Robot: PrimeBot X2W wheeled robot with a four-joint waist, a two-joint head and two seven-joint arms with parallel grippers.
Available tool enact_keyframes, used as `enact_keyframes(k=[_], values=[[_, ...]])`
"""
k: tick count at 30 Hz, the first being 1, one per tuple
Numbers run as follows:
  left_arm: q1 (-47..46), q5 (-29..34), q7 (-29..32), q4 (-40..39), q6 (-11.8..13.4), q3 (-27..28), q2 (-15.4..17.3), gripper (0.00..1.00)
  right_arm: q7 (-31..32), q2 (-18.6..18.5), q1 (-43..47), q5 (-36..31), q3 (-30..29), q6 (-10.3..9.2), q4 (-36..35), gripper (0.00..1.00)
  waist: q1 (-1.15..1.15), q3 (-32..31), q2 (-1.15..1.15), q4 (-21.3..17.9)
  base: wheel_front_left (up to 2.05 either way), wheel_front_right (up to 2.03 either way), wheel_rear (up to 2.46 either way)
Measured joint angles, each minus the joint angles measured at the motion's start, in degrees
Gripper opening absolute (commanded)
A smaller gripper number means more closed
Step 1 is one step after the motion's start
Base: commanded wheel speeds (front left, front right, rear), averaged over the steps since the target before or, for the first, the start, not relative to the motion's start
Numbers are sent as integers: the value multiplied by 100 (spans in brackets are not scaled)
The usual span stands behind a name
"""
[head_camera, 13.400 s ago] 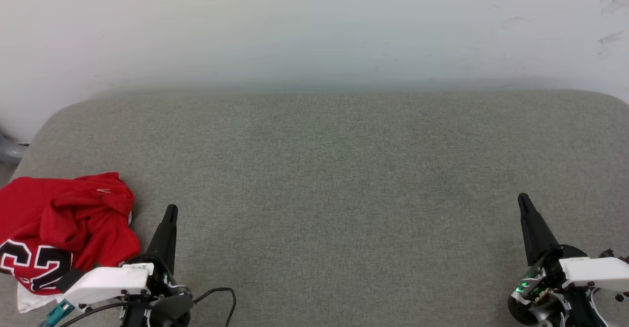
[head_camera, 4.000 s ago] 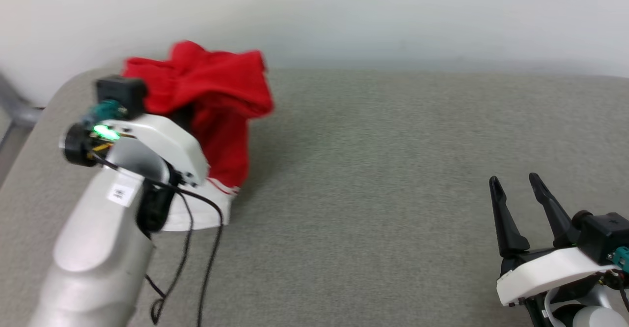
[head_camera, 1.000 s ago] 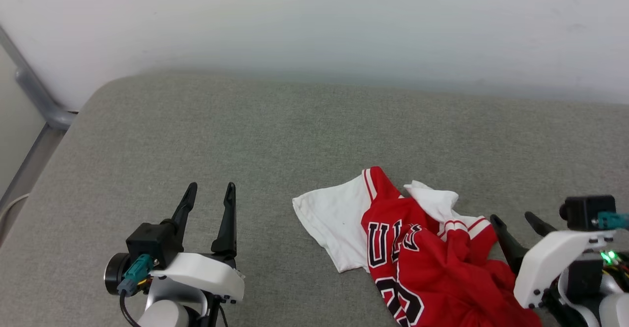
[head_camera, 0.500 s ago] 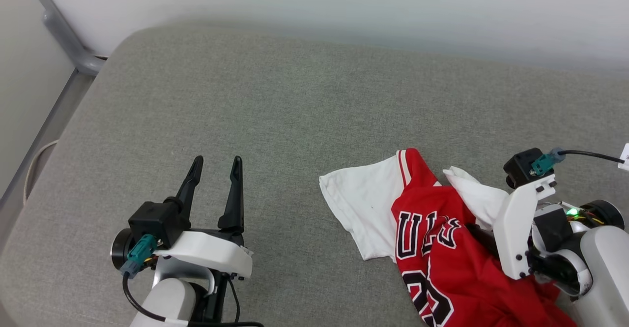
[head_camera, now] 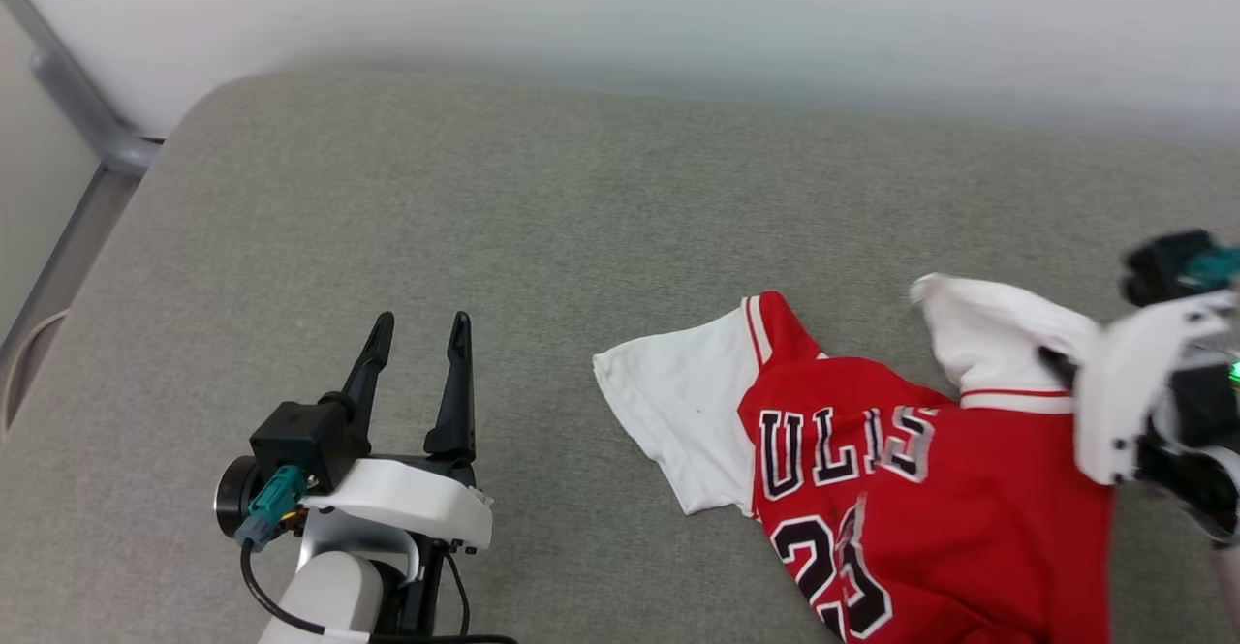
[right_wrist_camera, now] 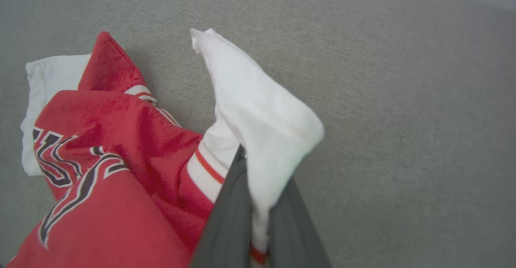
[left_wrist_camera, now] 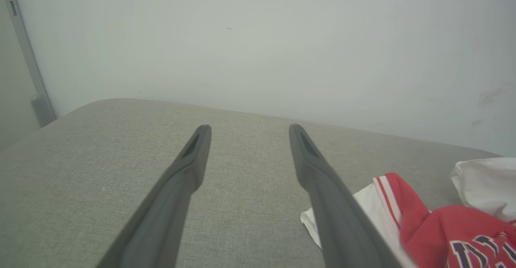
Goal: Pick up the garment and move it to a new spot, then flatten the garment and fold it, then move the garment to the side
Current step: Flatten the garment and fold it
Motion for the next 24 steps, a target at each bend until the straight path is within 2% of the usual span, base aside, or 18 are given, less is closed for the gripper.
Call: enact_keyframes(k=[2, 3, 5, 8, 13, 14, 15, 16, 24], values=[[11, 15, 0, 25, -7, 27, -10, 100, -212, 35, 261, -93, -525, 0, 26, 0, 0, -25, 0, -73, 0, 0, 0], [8, 51, 0, 32, -22, 103, -12, 100, -407, 236, 862, -165, -1304, -1, 103, 0, -1, -34, 0, -157, 0, 0, 0], [8, 66, 0, 34, -23, 149, 5, 100, -528, 458, 1240, -200, -1740, -1, 162, 0, -1, -23, 0, -208, 0, 0, 0], [8, 97, 0, 41, -52, 216, 13, 100, -649, 837, 1739, -259, -2236, -1, 221, 0, -1, 5, 0, -276, 0, 0, 0], [15, 98, 0, 91, -56, 270, 22, 100, -984, 1499, 2168, -415, -2650, 2, 338, 0, -1, 51, 0, -363, 0, 0, 0], [15, 98, 0, 100, -67, 275, 23, 100, -1067, 1571, 2193, -482, -2686, 3, 357, 5, -1, 54, 0, -373, 0, 0, 0], [16, 98, 0, 110, -70, 277, 24, 100, -1165, 1629, 2196, -514, -2728, 4, 366, 39, -1, 55, 0, -383, 0, 0, 0], [23, 98, 0, 119, -70, 283, 29, 100, -1292, 1683, 2197, -554, -2758, 4, 375, 100, -1, 54, 0, -395, 0, 0, 0], [170, 100, 1, 230, -69, 281, 67, 100, -2713, 1855, 2153, -1317, -2988, 0, 51, 100, -1, -132, 0, -469, 0, 0, 0]])
